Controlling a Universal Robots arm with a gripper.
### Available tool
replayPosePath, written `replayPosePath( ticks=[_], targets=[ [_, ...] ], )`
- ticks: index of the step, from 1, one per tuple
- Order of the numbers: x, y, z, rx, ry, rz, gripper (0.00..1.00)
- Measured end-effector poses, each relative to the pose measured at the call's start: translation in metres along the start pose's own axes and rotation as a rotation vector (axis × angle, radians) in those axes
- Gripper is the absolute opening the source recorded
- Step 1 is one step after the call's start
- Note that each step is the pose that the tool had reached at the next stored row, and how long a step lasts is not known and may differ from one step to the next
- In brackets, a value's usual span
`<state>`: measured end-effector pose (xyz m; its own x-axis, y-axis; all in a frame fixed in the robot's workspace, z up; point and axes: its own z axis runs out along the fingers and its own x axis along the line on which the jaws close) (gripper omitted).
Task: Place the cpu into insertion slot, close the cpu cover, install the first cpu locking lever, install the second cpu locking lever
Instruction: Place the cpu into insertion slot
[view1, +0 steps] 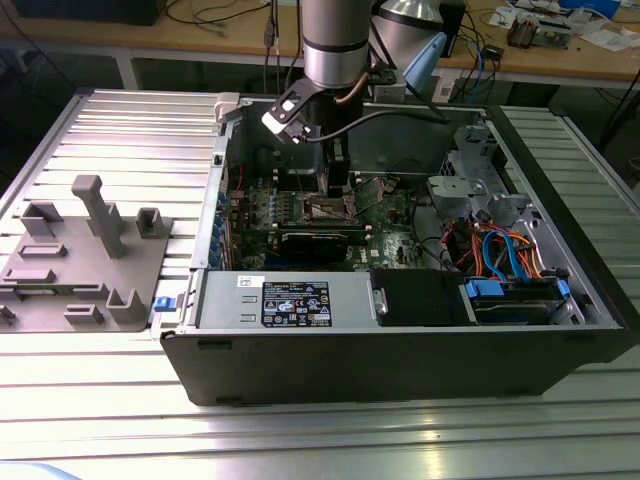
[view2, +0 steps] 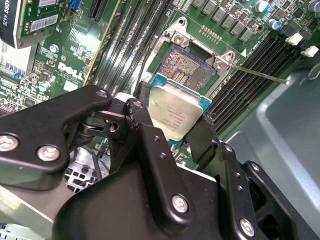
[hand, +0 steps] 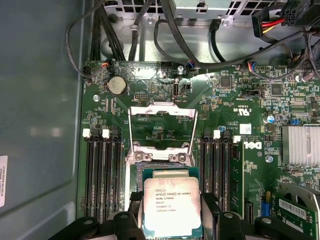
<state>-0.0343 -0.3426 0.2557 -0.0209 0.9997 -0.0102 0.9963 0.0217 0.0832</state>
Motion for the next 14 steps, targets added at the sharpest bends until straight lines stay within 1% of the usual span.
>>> replayPosePath(
  ticks=[14],
  targets=[
    [0.0002,-0.0003,0.0039,0.0,-0.0002,0.003,0.55]
  ],
)
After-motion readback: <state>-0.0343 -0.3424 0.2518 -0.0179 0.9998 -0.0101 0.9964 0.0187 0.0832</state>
